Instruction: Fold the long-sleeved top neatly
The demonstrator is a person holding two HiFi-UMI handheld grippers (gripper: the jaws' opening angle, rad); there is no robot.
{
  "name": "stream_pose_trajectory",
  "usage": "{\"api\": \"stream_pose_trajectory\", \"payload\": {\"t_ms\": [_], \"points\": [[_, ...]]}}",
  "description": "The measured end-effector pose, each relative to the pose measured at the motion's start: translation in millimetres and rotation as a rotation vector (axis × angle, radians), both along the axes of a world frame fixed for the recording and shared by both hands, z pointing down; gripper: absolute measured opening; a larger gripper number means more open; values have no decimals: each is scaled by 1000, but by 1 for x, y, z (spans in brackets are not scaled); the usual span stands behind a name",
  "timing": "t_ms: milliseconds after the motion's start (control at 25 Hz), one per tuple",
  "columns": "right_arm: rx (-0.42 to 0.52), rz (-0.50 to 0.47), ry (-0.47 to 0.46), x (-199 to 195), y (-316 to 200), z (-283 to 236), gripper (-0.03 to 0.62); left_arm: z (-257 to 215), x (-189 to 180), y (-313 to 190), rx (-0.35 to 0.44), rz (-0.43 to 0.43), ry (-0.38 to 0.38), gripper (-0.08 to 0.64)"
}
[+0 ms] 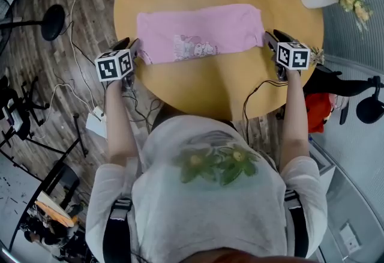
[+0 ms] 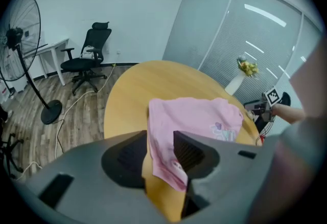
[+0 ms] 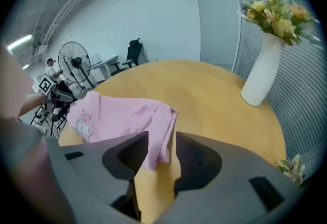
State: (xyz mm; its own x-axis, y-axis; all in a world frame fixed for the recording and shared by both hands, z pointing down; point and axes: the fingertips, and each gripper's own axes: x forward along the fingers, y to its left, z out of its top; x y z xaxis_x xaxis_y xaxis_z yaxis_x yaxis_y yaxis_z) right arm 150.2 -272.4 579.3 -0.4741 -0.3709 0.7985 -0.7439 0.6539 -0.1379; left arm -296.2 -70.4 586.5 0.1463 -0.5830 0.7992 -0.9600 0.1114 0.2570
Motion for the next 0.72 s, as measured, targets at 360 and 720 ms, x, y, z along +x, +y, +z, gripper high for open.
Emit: {"api": "stream_pose_trajectory", "payload": {"t_ms": [360, 720], "points": [[-47, -58, 201, 32, 70, 60, 183, 45, 57, 62, -106, 7, 50, 143], [13, 39, 153, 14, 47, 70, 84, 57, 36, 69, -178, -57, -136, 19]]}}
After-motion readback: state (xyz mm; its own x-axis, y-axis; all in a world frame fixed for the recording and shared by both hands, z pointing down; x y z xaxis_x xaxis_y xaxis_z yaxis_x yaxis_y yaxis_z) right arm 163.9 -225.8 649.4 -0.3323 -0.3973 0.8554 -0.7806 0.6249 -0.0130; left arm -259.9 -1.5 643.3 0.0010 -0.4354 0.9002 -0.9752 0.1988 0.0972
